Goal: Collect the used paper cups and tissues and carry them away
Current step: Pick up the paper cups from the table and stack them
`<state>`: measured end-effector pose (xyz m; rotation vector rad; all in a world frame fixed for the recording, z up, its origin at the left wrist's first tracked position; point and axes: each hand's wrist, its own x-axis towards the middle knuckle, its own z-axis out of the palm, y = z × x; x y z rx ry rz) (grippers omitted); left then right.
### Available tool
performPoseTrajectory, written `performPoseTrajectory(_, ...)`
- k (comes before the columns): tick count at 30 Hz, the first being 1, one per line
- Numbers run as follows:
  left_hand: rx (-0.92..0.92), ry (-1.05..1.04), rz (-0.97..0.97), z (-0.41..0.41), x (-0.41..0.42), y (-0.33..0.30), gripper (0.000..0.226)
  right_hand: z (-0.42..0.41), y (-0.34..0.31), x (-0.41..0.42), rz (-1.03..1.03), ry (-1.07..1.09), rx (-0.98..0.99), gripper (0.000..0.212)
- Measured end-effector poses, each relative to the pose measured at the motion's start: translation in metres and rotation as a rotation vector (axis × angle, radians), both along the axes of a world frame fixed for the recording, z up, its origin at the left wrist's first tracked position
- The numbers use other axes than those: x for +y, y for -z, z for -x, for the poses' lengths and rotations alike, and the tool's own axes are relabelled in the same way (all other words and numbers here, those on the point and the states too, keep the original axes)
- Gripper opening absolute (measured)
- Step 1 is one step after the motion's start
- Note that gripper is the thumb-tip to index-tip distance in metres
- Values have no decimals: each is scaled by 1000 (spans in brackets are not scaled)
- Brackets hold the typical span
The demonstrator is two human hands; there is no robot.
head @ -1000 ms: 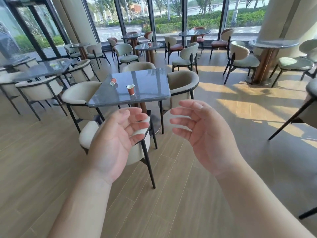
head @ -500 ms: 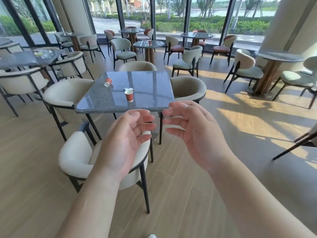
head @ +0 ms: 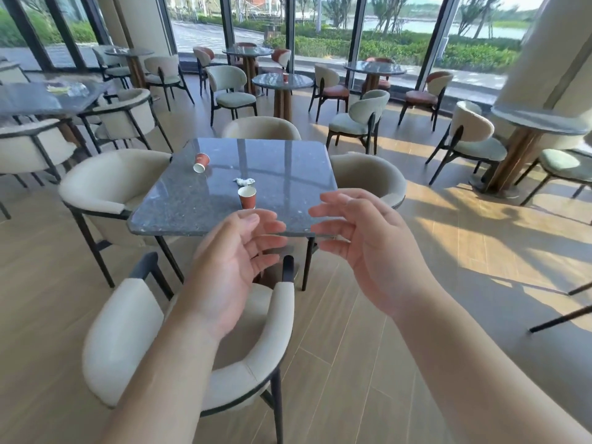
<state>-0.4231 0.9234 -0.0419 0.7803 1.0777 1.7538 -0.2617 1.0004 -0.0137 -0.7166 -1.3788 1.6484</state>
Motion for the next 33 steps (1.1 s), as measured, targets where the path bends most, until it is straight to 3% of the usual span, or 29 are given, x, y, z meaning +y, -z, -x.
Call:
performPoseTrajectory(11,69,-98,104,7,114,15,21,25,26,139,29,-139,2,13)
performPoseTrajectory(23,78,-223,182,-30,307,20,21,8,33,344,78,-269,-21,19)
performPoseTrajectory(33,40,-379,241,-4,359,27,22,39,45,419,113,-357,-16,15)
